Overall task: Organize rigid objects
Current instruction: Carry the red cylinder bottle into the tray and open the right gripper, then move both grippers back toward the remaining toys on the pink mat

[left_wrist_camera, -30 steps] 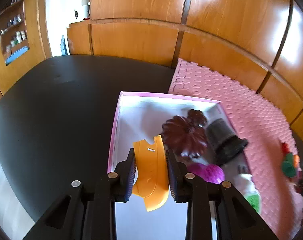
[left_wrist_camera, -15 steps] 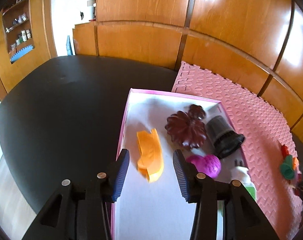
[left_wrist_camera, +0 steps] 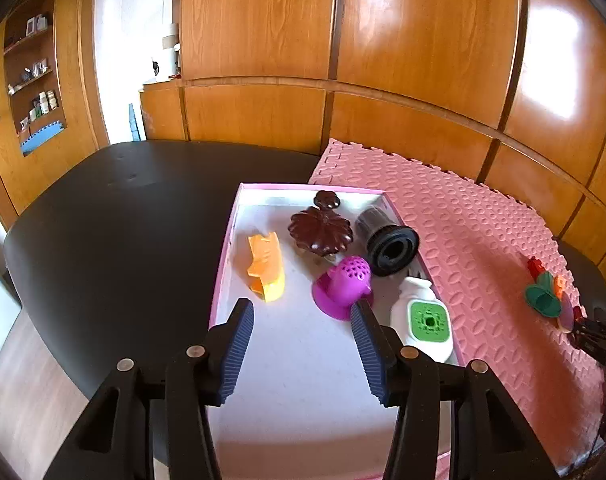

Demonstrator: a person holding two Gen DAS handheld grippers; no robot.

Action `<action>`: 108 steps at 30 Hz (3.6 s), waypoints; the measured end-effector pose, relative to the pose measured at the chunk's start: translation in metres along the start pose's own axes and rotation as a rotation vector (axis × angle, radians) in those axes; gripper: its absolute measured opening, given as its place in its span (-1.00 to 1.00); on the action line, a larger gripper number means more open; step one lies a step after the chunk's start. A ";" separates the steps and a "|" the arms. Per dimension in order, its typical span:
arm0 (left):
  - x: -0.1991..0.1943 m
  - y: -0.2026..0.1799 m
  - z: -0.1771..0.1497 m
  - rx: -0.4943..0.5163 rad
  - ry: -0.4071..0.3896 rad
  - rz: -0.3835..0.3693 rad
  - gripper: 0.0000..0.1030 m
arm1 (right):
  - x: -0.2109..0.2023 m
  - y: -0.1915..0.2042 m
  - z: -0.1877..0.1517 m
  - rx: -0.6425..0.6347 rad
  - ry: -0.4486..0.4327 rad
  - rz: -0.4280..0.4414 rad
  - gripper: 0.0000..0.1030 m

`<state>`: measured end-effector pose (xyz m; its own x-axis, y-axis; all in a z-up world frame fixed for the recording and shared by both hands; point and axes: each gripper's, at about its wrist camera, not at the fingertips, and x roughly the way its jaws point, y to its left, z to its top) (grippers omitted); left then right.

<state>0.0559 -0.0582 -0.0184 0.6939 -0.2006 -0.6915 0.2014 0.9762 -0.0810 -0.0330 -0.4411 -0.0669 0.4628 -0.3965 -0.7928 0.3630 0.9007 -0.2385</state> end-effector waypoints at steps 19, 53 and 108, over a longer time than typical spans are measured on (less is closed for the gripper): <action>-0.008 0.008 -0.014 -0.007 0.021 0.002 0.07 | -0.001 -0.009 0.002 0.105 0.054 0.042 -0.50; -0.015 0.074 -0.029 -0.142 0.026 0.070 0.07 | -0.128 0.301 0.065 -0.382 -0.103 0.766 -0.50; -0.018 0.050 -0.035 -0.092 0.044 0.040 0.07 | -0.121 0.301 0.033 -0.326 -0.229 0.553 -0.20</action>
<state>0.0294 -0.0025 -0.0358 0.6686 -0.1595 -0.7263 0.1083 0.9872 -0.1172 0.0473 -0.1278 -0.0245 0.6831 0.1421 -0.7163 -0.2215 0.9750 -0.0178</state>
